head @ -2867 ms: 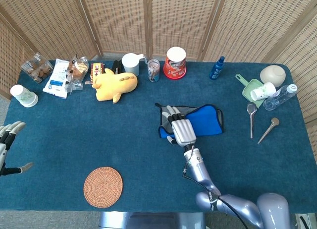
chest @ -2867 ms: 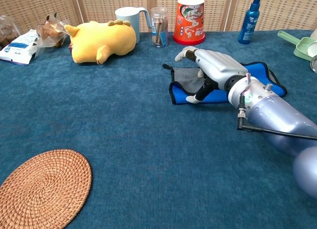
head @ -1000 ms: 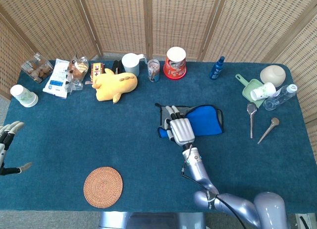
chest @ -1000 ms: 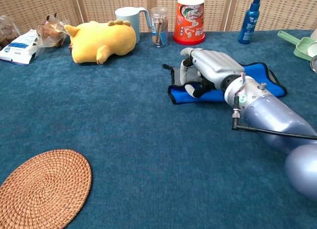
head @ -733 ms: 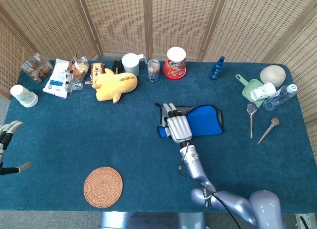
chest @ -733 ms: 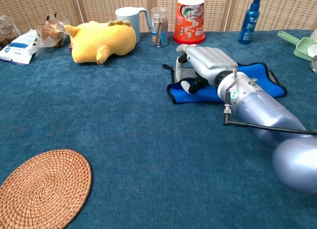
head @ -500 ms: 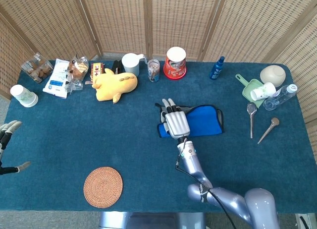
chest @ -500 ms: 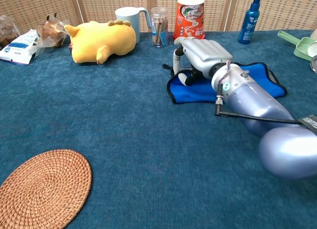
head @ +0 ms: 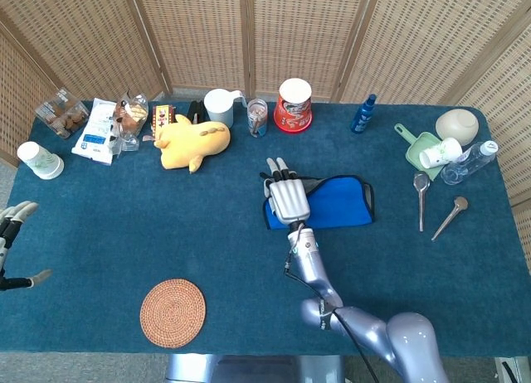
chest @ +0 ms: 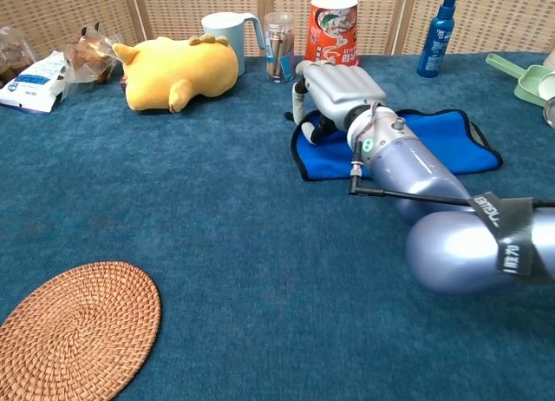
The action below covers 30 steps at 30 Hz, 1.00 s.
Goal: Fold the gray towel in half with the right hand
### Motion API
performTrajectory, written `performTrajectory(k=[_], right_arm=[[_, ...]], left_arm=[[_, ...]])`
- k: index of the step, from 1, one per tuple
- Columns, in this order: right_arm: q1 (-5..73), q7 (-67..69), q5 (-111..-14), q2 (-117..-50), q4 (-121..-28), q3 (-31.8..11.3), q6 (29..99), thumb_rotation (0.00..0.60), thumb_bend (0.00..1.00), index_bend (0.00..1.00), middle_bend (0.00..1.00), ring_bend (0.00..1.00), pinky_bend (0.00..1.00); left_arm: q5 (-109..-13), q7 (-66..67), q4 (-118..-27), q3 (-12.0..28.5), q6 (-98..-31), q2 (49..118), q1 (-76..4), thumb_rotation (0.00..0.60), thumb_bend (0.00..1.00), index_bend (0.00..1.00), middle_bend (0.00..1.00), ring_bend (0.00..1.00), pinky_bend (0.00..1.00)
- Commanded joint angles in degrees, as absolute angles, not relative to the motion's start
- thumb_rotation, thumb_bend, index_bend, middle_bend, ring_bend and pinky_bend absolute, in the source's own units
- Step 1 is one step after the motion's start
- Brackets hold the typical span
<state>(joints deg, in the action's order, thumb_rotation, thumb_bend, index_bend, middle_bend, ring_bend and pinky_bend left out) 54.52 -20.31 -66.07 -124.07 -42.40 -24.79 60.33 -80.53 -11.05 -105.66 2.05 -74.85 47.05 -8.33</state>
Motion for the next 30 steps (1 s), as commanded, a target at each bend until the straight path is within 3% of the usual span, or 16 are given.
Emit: performTrajectory(k=[1, 18, 20, 22, 25, 30], right_arm=[[56.12, -19.43, -66.10, -125.54, -39.86, -25.37, 60.01, 0.600, 0.44, 0.58, 0.11, 0.03, 0.31], [60.12, -19.28, -65.71, -128.02, -33.81, -26.84, 59.32, 0.600, 0.42, 0.56, 0.11, 0.03, 0.31], [60.35, -19.44, -65.30, -128.33, -33.11, -27.10, 59.13, 0.600, 0.36, 0.47, 0.10, 0.03, 0.31], [60.46, -19.80, -64.94, -128.51, -32.75, -27.22, 58.88, 0.600, 0.17, 0.23, 0.06, 0.02, 0.31], [60.54, -19.94, -64.82, -128.42, -32.87, -27.29, 58.94, 0.600, 0.00, 0.01, 0.02, 0.01, 0.31], [60.44, -20.05, -64.61, -127.81, -34.05, -27.64, 59.81, 0.600, 0.00, 0.00, 0.00, 0.00, 0.31]], left_arm=[[-80.29, -11.13, -105.57, 2.09, -74.70, 47.05, -8.37, 0.600, 0.11, 0.00, 0.00, 0.00, 0.00], [-80.24, -11.04, -105.64, 2.05, -74.24, 47.13, -8.58, 0.600, 0.11, 0.00, 0.00, 0.00, 0.00], [-80.24, -11.14, -105.63, 2.07, -74.29, 47.09, -8.56, 0.600, 0.11, 0.00, 0.00, 0.00, 0.00], [-80.14, -11.27, -105.55, 2.08, -74.22, 47.06, -8.57, 0.600, 0.11, 0.00, 0.00, 0.00, 0.00], [-80.12, -11.40, -105.48, 2.09, -74.13, 47.05, -8.61, 0.600, 0.11, 0.00, 0.00, 0.00, 0.00], [-80.27, -11.53, -105.43, 2.07, -74.11, 47.03, -8.63, 0.600, 0.11, 0.00, 0.00, 0.00, 0.00]])
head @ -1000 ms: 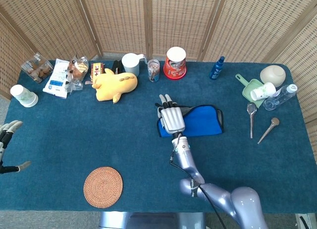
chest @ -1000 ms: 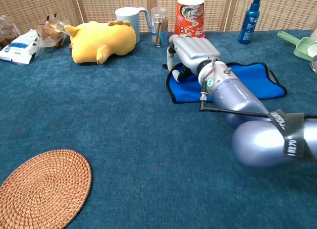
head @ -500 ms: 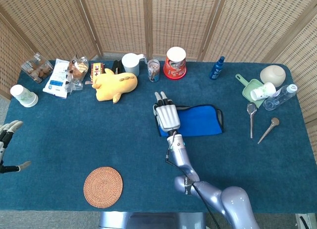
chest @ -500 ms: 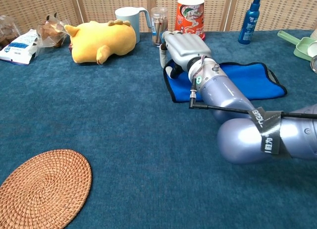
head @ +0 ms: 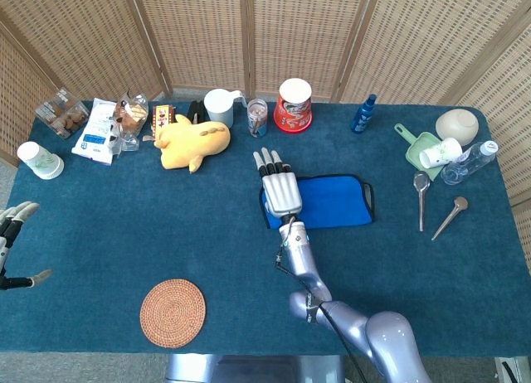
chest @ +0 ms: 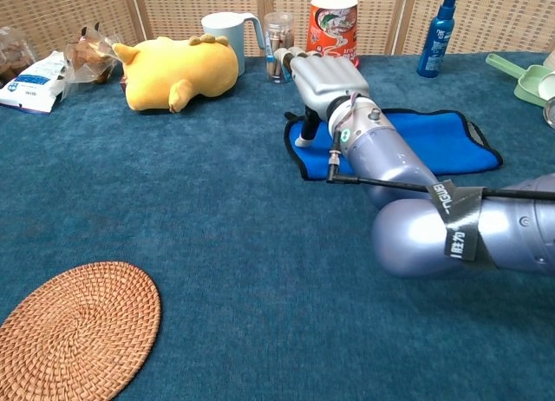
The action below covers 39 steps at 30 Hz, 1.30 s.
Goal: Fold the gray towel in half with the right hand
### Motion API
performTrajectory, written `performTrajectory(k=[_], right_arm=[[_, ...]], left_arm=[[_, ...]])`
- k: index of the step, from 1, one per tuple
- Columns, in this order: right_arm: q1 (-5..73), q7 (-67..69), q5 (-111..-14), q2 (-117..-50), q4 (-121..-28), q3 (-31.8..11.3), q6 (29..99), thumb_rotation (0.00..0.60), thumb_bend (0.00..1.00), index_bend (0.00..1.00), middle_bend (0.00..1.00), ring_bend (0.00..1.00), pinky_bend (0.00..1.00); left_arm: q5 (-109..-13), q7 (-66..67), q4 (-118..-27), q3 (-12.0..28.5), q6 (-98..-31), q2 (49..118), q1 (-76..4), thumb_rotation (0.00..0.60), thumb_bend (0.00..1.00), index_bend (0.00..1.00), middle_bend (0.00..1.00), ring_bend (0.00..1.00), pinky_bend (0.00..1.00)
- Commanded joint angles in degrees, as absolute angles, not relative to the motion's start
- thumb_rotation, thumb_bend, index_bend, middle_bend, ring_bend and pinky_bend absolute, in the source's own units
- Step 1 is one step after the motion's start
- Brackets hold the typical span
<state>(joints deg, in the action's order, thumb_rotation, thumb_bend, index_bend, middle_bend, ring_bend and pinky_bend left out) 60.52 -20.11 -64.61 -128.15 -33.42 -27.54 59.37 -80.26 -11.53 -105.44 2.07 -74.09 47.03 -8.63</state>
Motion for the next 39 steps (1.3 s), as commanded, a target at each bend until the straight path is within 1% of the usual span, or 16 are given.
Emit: performTrajectory(k=[1, 6, 9, 12, 14, 15, 17, 18, 19, 21, 24, 28, 34, 39], right_arm=[[60.38, -19.93, -64.70, -127.62, -34.45, -27.65, 60.14, 0.600, 0.00, 0.00, 0.00, 0.00, 0.31], [59.40, -19.55, -65.26, -125.84, -38.35, -27.44, 61.95, 0.600, 0.00, 0.00, 0.00, 0.00, 0.31], [57.57, -18.94, -65.87, -123.36, -42.95, -26.70, 62.98, 0.600, 0.00, 0.00, 0.00, 0.00, 0.31], [55.12, -18.47, -67.25, -119.43, -48.52, -25.01, 63.75, 0.600, 0.00, 0.00, 0.00, 0.00, 0.31], [53.06, -17.09, -68.94, -115.52, -52.91, -23.21, 63.92, 0.600, 0.00, 0.00, 0.00, 0.00, 0.29], [52.26, -16.35, -69.53, -113.83, -54.72, -22.53, 63.75, 0.590, 0.00, 0.00, 0.00, 0.00, 0.27], [50.31, -13.57, -71.35, -109.04, -59.34, -20.69, 62.95, 0.535, 0.00, 0.00, 0.00, 0.00, 0.22], [49.60, -12.45, -72.26, -107.04, -61.12, -19.86, 62.65, 0.484, 0.00, 0.00, 0.00, 0.00, 0.19], [48.71, -10.99, -73.64, -104.34, -63.38, -18.57, 62.19, 0.447, 0.00, 0.00, 0.00, 0.00, 0.17], [47.57, -9.35, -76.40, -100.37, -66.15, -16.46, 62.22, 0.407, 0.00, 0.00, 0.00, 0.00, 0.13], [45.88, -6.65, -82.35, -95.08, -69.20, -12.93, 64.73, 0.379, 0.00, 0.00, 0.00, 0.00, 0.11], [43.05, -2.89, -91.36, -89.50, -71.01, -8.30, 72.12, 0.380, 0.00, 0.00, 0.00, 0.00, 0.12], [39.56, -2.78, -95.58, -85.31, -72.57, -5.55, 78.14, 0.380, 0.00, 0.00, 0.00, 0.00, 0.19], [35.83, -3.81, -96.14, -83.13, -73.70, -4.68, 82.94, 0.380, 0.00, 0.00, 0.00, 0.00, 0.19]], left_arm=[[-80.29, -11.52, -105.44, 2.06, -74.12, 47.04, -8.62, 0.600, 0.11, 0.00, 0.00, 0.00, 0.00], [-80.47, -11.51, -105.48, 1.97, -74.07, 47.06, -8.64, 0.600, 0.11, 0.00, 0.00, 0.00, 0.00], [-80.53, -11.55, -105.47, 1.91, -73.90, 47.06, -8.70, 0.600, 0.11, 0.00, 0.00, 0.00, 0.00], [-80.67, -11.48, -105.42, 1.85, -73.92, 47.08, -8.70, 0.600, 0.11, 0.00, 0.00, 0.00, 0.00], [-80.92, -11.44, -105.41, 1.78, -74.06, 47.07, -8.65, 0.600, 0.11, 0.00, 0.00, 0.00, 0.00], [-80.98, -11.45, -105.44, 1.77, -74.12, 47.05, -8.63, 0.600, 0.11, 0.00, 0.00, 0.00, 0.00], [-81.19, -11.53, -105.57, 1.77, -74.30, 46.97, -8.58, 0.600, 0.11, 0.00, 0.00, 0.00, 0.00], [-81.26, -11.57, -105.64, 1.77, -74.37, 46.93, -8.57, 0.600, 0.11, 0.00, 0.00, 0.00, 0.00], [-81.37, -11.61, -105.75, 1.77, -74.50, 46.86, -8.53, 0.600, 0.11, 0.00, 0.00, 0.00, 0.00], [-81.49, -11.65, -105.85, 1.74, -74.71, 46.83, -8.43, 0.600, 0.11, 0.00, 0.00, 0.00, 0.00], [-81.74, -11.44, -105.94, 1.60, -74.81, 46.85, -8.36, 0.600, 0.11, 0.00, 0.00, 0.00, 0.00], [-81.98, -10.74, -106.14, 1.38, -75.11, 46.96, -8.16, 0.600, 0.11, 0.00, 0.00, 0.00, 0.00], [-82.58, -9.82, -106.47, 1.05, -76.19, 47.13, -7.56, 0.600, 0.11, 0.00, 0.00, 0.00, 0.00], [-83.25, -9.32, -106.56, 0.68, -77.20, 47.27, -6.92, 0.600, 0.11, 0.00, 0.00, 0.00, 0.00]])
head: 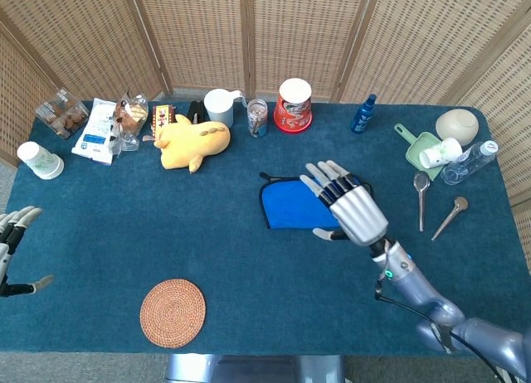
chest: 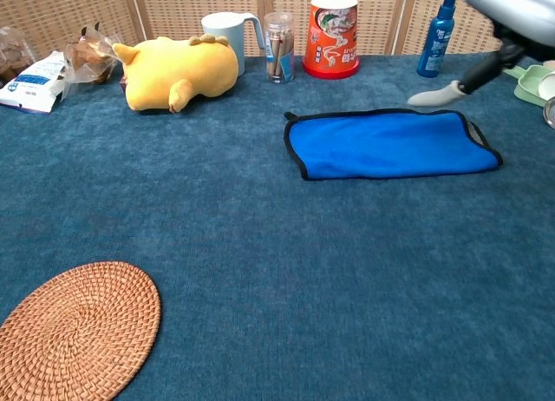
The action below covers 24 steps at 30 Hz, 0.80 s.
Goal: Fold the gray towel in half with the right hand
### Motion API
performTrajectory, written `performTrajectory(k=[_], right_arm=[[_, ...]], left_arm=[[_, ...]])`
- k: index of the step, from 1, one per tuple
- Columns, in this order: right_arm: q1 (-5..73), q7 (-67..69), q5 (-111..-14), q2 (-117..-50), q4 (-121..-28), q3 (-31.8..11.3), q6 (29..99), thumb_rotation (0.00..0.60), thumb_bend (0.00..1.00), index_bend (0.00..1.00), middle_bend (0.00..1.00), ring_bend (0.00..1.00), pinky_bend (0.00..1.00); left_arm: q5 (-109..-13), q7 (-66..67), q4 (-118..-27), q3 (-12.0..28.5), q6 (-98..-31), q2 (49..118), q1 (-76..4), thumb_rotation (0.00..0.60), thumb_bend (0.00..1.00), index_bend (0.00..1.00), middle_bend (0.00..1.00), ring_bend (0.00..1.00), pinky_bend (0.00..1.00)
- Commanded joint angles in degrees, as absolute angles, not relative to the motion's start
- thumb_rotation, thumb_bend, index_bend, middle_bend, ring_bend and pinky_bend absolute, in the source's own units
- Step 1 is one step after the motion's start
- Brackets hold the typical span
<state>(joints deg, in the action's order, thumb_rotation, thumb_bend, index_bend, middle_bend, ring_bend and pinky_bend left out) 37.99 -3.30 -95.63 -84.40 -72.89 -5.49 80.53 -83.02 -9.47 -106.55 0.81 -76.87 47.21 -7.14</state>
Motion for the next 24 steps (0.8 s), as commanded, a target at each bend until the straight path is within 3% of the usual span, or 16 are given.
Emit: performTrajectory(k=[1, 14, 24], right_arm=[[34.47, -4.60, -95.71, -82.51, -73.69, -4.47, 84.13, 0.379, 0.00, 0.00, 0.00, 0.00, 0.19], [20.48, -4.49, -88.54, -72.50, -83.12, -0.72, 89.89, 0.377, 0.00, 0.05, 0.02, 0.00, 0.17], [11.70, 0.83, -87.69, -68.99, -87.30, 1.09, 96.25, 0.384, 0.00, 0.07, 0.00, 0.00, 0.14]], left_arm=[[-83.40, -9.22, -106.56, 0.57, -77.44, 47.30, -6.74, 0.600, 0.11, 0.00, 0.00, 0.00, 0.00], [-84.51, -7.79, -106.70, 0.13, -79.96, 47.95, -5.35, 0.600, 0.11, 0.00, 0.00, 0.00, 0.00], [-84.73, -6.32, -107.27, 0.12, -80.52, 48.40, -5.10, 0.600, 0.11, 0.00, 0.00, 0.00, 0.00]])
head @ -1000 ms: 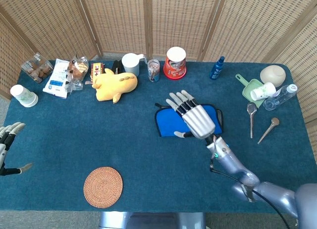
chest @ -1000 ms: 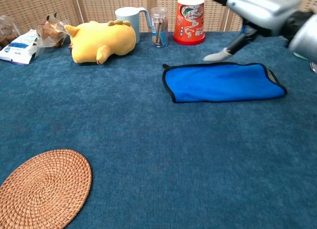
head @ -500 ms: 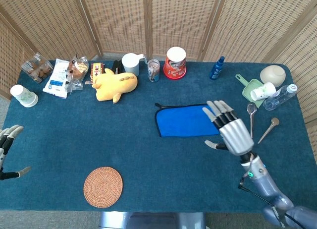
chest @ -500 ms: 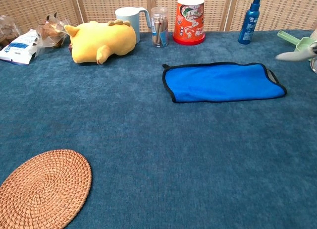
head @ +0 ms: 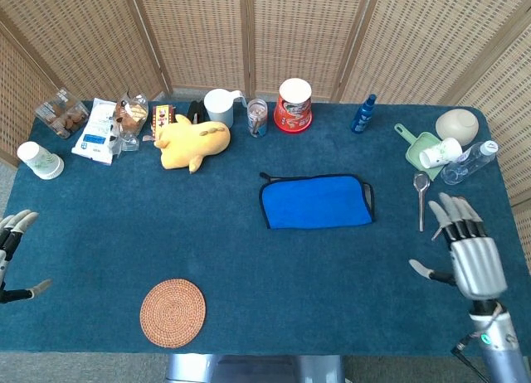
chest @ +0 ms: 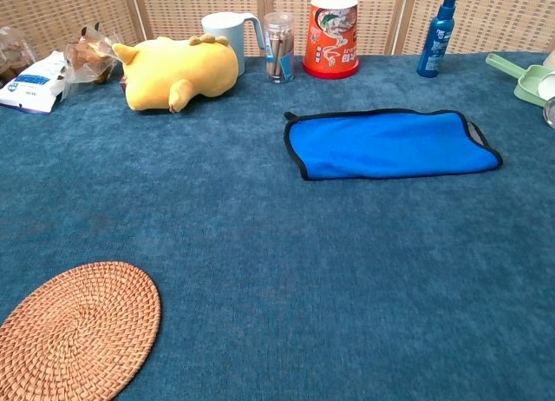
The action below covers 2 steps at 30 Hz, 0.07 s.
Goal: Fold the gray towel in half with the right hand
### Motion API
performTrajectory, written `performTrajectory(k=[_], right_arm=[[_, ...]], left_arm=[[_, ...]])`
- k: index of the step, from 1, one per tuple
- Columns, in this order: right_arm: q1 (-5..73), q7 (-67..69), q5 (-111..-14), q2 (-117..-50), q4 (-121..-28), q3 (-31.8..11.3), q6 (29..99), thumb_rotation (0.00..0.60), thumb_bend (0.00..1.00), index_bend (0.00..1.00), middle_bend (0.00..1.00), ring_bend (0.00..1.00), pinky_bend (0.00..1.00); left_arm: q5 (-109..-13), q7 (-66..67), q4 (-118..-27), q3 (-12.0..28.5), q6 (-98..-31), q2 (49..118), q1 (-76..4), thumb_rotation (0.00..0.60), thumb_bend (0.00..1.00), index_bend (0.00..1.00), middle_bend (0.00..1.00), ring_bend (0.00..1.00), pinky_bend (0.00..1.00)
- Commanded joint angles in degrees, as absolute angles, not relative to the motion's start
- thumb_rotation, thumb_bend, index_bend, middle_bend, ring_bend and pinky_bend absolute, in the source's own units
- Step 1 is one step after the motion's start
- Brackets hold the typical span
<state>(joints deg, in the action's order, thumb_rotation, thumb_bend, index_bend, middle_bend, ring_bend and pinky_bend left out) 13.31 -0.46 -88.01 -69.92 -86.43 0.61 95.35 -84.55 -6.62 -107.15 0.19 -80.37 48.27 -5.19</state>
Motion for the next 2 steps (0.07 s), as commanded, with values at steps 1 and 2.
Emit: performTrajectory(k=[1, 2], right_arm=[[11.30, 0.98, -87.72, -68.85, -87.35, 1.06, 96.41, 0.388, 0.00, 0.07, 0.00, 0.00, 0.14], [11.04, 1.10, -87.76, -68.77, -87.35, 1.04, 96.52, 0.390, 0.00, 0.07, 0.00, 0.00, 0.14]], left_arm=[[-84.80, -6.14, -107.30, 0.09, -80.56, 48.45, -5.08, 0.600, 0.11, 0.00, 0.00, 0.00, 0.00], [-84.81, -6.00, -107.32, 0.07, -80.58, 48.49, -5.06, 0.600, 0.11, 0.00, 0.00, 0.00, 0.00]])
